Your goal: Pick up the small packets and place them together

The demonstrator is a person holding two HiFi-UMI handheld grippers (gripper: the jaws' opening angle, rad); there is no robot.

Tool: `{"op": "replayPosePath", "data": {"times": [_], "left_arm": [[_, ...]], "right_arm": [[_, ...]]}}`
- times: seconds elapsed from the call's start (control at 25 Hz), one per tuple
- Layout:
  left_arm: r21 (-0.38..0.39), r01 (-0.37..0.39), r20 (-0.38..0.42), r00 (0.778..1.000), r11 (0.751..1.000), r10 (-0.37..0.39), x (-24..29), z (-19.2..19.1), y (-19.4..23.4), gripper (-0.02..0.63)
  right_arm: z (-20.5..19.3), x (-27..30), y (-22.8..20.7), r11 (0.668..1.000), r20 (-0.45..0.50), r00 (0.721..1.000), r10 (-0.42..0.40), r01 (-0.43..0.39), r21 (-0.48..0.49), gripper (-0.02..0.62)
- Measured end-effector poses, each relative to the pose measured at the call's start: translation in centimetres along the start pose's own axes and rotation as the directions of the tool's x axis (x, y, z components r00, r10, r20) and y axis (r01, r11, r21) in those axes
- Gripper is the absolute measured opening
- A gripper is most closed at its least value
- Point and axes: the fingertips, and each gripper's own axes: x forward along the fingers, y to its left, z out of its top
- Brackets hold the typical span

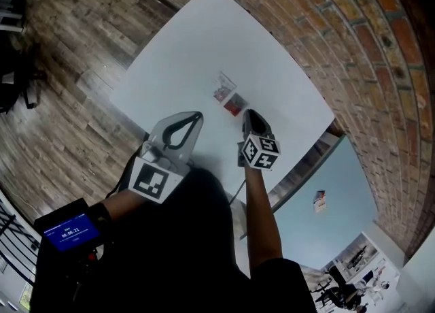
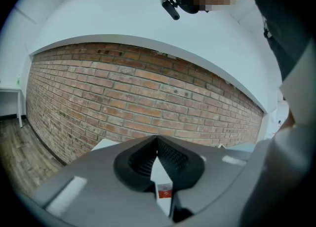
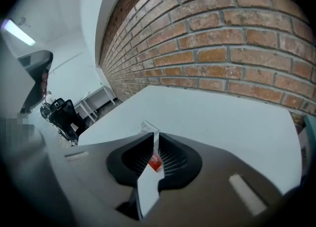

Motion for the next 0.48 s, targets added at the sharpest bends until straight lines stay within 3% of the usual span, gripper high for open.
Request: {"op": "replayPosePath", "data": {"times": [0.28,0.48], "left_arm": [[0.028,0.082,0.036,0.996,0.996,-0.083,1.8,1.9,-2.0,0.000],[0.054,0.128,0.054,0.990,0.990,-0.130,3.0,3.8,-1.8,0.000]], "right_arm": [[4.2,-5.2,4.1,1.000,0.159,0.987,0.013,-0.011,-0.011,0.003],[9.3,-10.5,7.8,1.000,0.364,0.931,-0.018,0.009,0.025,0.002]]}}
